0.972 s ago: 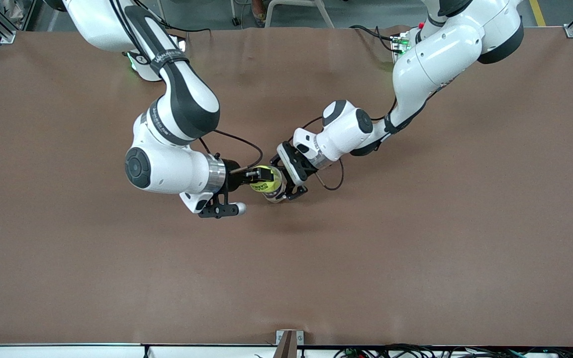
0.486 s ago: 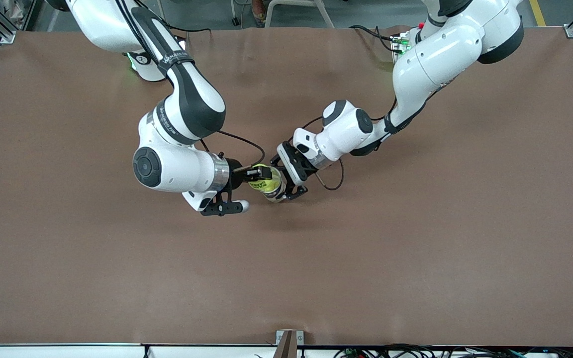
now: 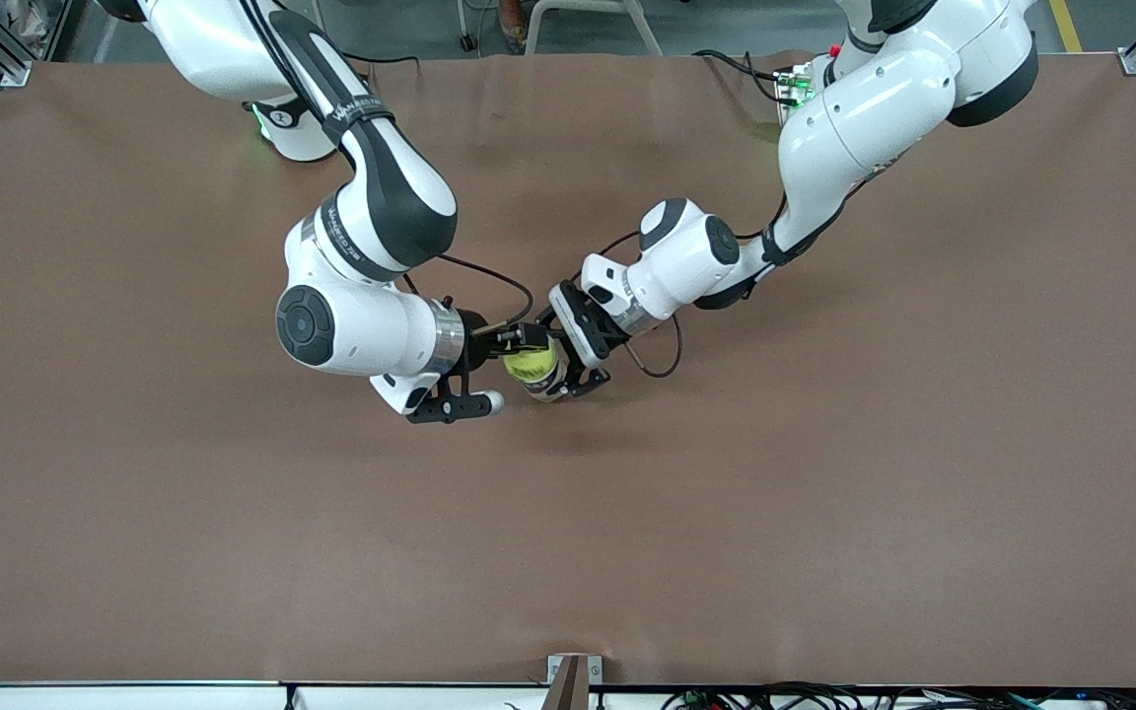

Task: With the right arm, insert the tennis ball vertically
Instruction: 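Open the right gripper to drop the second ball into the can, then withdraw the right gripper while the left gripper sets the can down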

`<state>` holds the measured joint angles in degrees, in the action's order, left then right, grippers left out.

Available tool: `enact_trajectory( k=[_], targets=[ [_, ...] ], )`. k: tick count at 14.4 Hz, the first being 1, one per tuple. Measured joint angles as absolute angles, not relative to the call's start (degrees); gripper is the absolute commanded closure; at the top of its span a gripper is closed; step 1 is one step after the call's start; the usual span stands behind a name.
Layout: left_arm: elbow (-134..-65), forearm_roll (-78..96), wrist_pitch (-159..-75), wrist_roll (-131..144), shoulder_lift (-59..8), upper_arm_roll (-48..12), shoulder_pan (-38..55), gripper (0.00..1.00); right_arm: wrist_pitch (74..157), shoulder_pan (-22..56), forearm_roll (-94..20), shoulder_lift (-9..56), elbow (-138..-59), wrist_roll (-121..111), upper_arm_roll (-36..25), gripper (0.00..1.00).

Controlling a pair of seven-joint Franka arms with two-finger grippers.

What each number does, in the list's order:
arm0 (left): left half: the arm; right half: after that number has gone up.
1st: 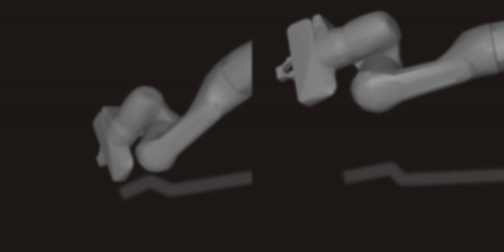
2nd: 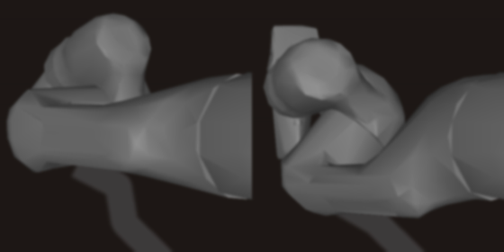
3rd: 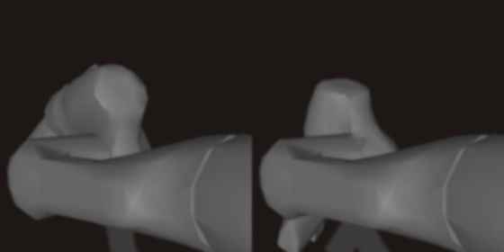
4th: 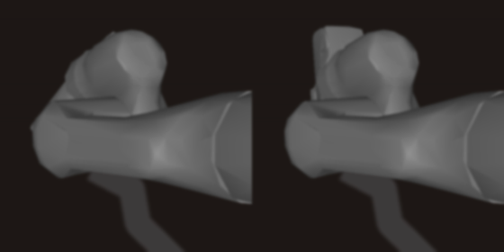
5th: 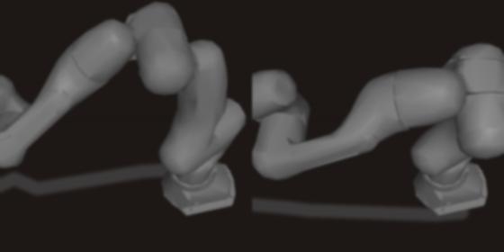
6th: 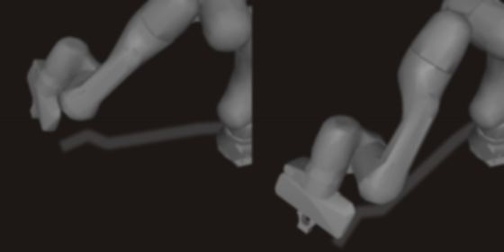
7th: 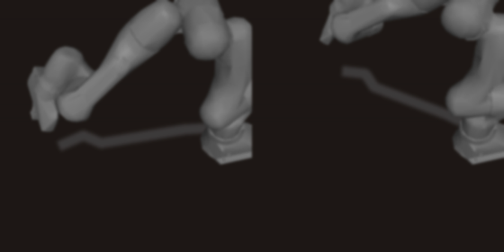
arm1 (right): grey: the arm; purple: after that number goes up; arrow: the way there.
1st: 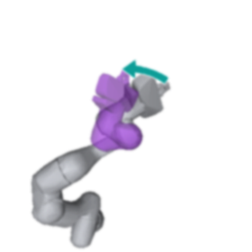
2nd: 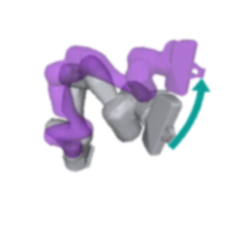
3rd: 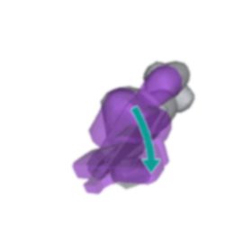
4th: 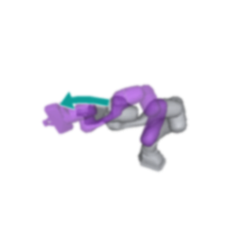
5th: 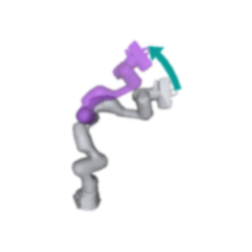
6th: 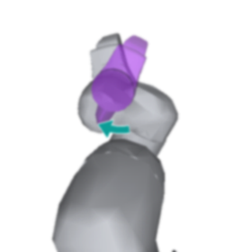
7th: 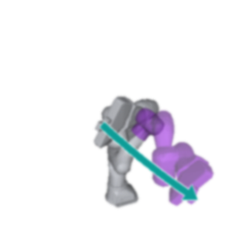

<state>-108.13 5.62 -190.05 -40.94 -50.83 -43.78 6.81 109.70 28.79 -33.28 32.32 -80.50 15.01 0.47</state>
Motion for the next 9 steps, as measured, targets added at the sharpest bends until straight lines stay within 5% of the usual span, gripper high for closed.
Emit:
enact_trajectory(
  k=[5,9],
  targets=[
    [-108.12,5.62,-190.09,-40.94,-50.84,-43.77,6.80,0.15,109.84,28.63,-33.01,32.31,-80.46,15.07,-0.36,0.00],
    [-108.15,5.62,-190.09,-40.94,-50.84,-43.77,6.80,0.13,105.46,26.16,-26.00,31.52,-79.16,15.11,-6.70,0.00]
  ],
)
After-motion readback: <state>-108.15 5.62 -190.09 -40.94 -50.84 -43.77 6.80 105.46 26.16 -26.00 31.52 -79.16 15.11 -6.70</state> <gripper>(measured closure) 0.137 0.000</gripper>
